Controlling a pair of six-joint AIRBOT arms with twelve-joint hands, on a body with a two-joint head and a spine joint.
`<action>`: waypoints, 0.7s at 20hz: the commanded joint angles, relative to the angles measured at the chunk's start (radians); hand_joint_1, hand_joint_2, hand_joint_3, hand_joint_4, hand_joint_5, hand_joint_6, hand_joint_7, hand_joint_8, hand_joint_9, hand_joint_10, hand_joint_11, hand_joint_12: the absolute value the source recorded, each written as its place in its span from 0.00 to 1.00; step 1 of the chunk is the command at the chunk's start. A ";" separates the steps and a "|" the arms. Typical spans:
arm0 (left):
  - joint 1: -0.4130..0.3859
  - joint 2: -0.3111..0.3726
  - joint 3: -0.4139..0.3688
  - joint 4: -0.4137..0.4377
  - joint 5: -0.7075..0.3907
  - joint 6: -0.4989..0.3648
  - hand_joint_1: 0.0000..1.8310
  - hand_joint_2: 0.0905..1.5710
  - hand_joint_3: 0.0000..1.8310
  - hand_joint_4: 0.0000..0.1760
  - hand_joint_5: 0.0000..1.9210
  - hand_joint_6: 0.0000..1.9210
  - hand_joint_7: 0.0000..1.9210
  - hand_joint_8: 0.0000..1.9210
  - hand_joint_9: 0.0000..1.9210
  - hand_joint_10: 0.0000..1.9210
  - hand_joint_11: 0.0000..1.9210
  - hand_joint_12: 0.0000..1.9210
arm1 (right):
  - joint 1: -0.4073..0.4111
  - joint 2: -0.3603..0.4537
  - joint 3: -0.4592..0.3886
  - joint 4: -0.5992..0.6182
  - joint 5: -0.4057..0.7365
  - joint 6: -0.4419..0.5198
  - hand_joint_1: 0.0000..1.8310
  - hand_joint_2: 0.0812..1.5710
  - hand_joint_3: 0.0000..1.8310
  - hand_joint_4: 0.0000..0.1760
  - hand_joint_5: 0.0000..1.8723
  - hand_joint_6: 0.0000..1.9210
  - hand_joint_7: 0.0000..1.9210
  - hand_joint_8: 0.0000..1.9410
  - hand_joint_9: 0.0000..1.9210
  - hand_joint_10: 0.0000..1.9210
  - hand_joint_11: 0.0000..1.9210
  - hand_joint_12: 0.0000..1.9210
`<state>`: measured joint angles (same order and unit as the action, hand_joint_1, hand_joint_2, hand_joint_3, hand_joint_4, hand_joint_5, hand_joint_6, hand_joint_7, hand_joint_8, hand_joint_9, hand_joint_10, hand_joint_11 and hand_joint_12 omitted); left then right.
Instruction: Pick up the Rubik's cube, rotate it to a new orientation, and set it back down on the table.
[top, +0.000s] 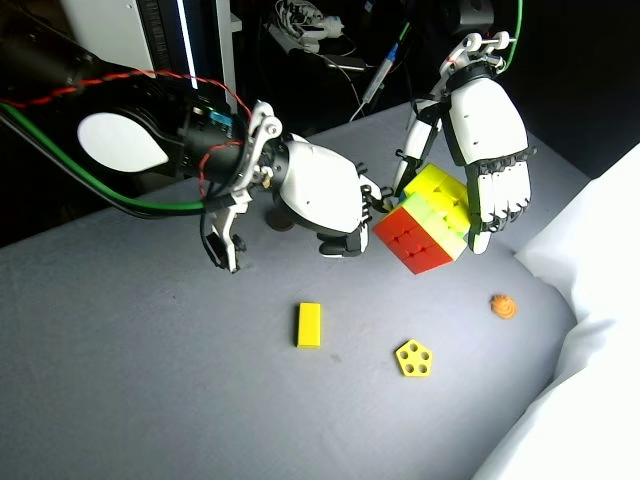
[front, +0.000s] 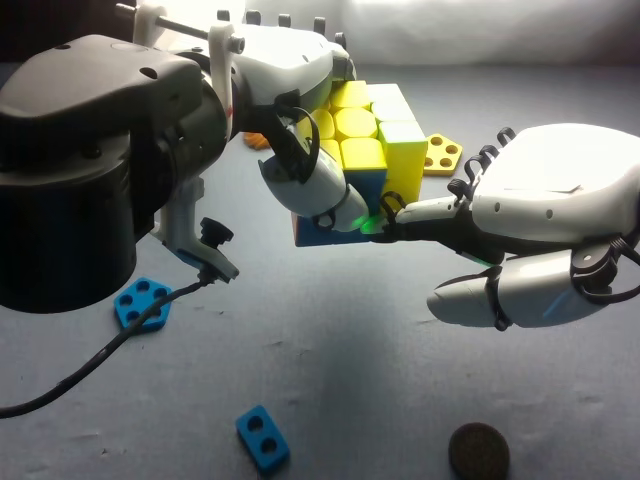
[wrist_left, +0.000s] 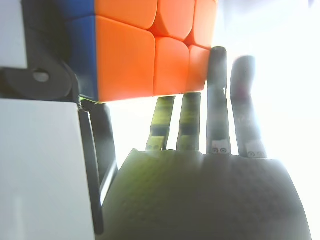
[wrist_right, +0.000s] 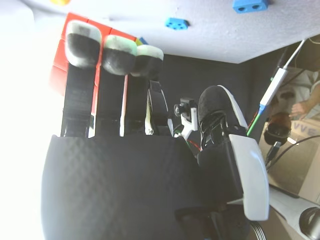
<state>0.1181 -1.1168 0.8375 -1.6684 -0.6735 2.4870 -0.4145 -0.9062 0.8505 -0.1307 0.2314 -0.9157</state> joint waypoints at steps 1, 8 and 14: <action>-0.019 0.008 -0.002 0.056 0.021 -0.013 0.58 0.87 0.00 0.00 0.29 0.78 0.27 0.96 0.13 0.86 0.10 0.95 | 0.011 0.002 0.009 0.016 0.096 -0.001 0.00 0.86 0.00 0.00 0.10 0.00 0.39 0.98 0.48 1.00 0.44 1.00; -0.021 0.007 0.000 0.056 0.019 -0.013 0.58 0.87 0.00 0.00 0.28 0.81 0.27 0.95 0.15 0.86 0.12 0.95 | 0.011 -0.008 0.015 0.020 0.104 -0.003 0.00 0.87 0.00 0.00 0.09 0.00 0.39 1.00 0.49 1.00 0.45 1.00; -0.021 0.007 0.001 0.056 0.019 -0.013 0.58 0.87 0.00 0.00 0.28 0.80 0.27 0.96 0.14 0.85 0.11 0.96 | 0.010 -0.014 0.026 0.025 0.103 -0.006 0.00 0.87 0.00 0.00 0.11 0.01 0.39 1.00 0.48 1.00 0.44 1.00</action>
<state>0.1162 -1.1168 0.8406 -1.6676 -0.6739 2.4866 -0.4145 -0.9257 0.8677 -0.1234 0.2310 -0.9192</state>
